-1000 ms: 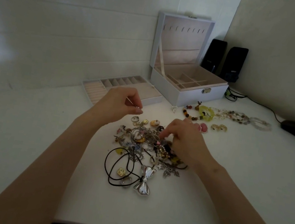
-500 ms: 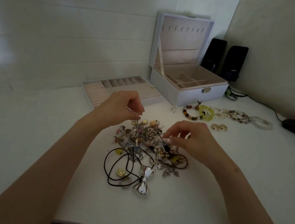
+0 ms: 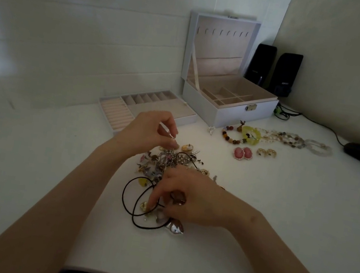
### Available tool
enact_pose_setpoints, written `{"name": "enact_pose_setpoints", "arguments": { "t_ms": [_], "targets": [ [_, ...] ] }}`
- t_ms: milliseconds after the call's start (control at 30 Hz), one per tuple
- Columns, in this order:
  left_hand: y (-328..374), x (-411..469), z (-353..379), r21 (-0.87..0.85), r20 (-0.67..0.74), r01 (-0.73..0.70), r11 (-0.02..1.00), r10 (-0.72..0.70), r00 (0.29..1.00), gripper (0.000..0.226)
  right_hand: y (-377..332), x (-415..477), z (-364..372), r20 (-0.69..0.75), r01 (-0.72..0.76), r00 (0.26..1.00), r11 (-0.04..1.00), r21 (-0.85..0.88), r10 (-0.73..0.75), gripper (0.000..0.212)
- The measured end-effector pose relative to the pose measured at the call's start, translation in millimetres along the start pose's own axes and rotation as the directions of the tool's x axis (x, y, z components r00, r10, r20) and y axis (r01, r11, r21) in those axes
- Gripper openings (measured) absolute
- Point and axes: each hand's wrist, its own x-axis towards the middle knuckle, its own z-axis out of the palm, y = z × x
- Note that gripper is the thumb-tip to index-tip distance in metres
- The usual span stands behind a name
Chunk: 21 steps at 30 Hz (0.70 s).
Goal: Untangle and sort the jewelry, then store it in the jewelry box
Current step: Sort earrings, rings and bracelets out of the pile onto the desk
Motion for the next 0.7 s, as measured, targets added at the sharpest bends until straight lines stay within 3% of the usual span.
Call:
{"name": "enact_pose_setpoints", "arguments": {
  "t_ms": [100, 233, 400, 533, 700],
  "targets": [
    [1.4, -0.3, 0.5, -0.056, -0.014, 0.016, 0.998, -0.017, 1.000, 0.021, -1.1, 0.3, 0.2, 0.005, 0.014, 1.000, 1.000, -0.023, -0.014, 0.032],
    [4.1, -1.4, 0.5, -0.098, -0.040, 0.040, 0.994, -0.044, 0.998, 0.022, 0.7, 1.7, 4.6, -0.018, 0.022, 1.000, 1.000, -0.007, -0.022, 0.016],
    [4.6, -0.5, 0.5, 0.043, -0.066, 0.004, 0.999, -0.002, 0.998, 0.025, 4.5, -0.9, -0.6, -0.107, -0.030, 0.993, 0.982, 0.188, 0.051, 0.009],
    [4.2, -0.4, 0.8, -0.077, -0.013, 0.009, 0.997, -0.010, 1.000, 0.023, 10.3, -8.2, -11.1, -0.193, -0.108, 0.962, 0.921, 0.373, 0.191, 0.019],
    [3.9, -1.1, 1.8, -0.195, 0.041, 0.070, 0.978, -0.063, 0.997, 0.018, 4.6, -8.0, -7.8, -0.153, -0.066, 0.980, 0.929, 0.363, 0.129, 0.019]
  ]
}}
